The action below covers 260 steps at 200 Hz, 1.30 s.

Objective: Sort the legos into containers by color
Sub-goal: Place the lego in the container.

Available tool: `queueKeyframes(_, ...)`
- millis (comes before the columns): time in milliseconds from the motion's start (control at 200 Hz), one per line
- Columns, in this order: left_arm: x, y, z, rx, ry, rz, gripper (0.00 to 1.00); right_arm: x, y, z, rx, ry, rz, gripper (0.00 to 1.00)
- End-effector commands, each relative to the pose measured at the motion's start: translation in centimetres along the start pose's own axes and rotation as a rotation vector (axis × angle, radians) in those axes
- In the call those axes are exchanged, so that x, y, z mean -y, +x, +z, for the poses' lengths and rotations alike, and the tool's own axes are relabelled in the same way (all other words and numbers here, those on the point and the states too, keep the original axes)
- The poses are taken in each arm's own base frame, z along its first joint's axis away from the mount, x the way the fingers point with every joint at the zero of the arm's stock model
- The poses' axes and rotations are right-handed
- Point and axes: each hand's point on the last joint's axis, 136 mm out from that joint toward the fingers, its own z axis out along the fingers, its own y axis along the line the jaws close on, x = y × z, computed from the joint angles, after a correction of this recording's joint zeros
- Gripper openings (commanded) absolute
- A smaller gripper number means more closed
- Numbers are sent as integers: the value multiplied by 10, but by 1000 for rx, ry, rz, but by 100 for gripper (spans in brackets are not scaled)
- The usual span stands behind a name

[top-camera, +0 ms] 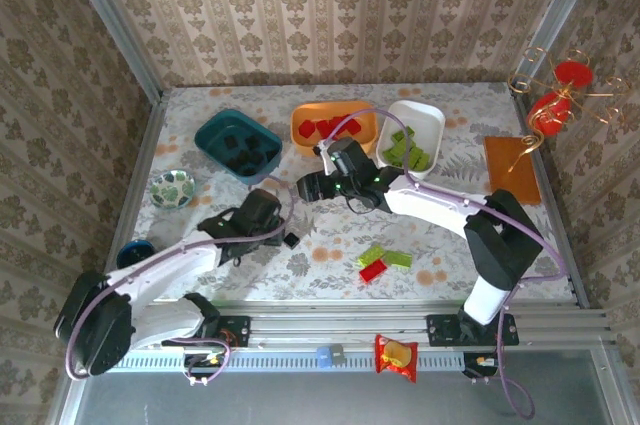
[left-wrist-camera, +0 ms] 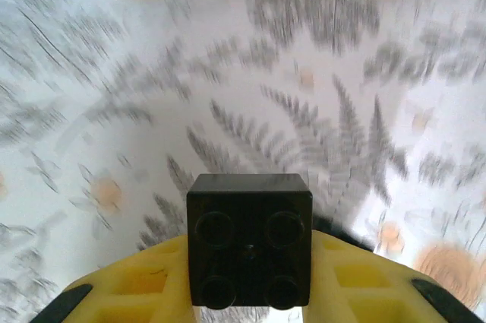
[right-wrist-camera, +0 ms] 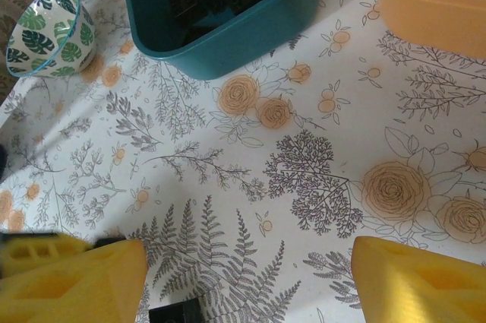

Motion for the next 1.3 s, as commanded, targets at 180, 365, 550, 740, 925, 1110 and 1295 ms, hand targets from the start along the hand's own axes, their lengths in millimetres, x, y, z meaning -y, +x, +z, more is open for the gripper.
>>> queueKeyframes(180, -57, -125, 0, 264, -129, -181, 29, 12, -8, -20, 57, 47, 27, 73)
queueKeyframes(365, -95, -175, 31, 287, -180, -284, 28, 19, 6, -30, 44, 69, 29, 73)
queueKeyframes(550, -112, -204, 57, 251, -204, -297, 35, 23, 20, -41, 44, 70, 50, 73)
queueKeyframes(740, -107, -219, 68, 221, -185, -284, 62, 27, 28, -50, 48, 75, 63, 74)
queueKeyframes(925, -77, -208, 48, 242, -132, -242, 79, 28, 30, -59, 66, 80, 62, 74)
queueKeyframes(1110, -28, -147, 39, 184, -37, -166, 87, 33, 36, -62, 64, 100, 68, 74)
queueKeyframes(1295, 22, -67, 34, 55, 55, -14, 91, 40, 44, -61, 51, 120, 74, 74)
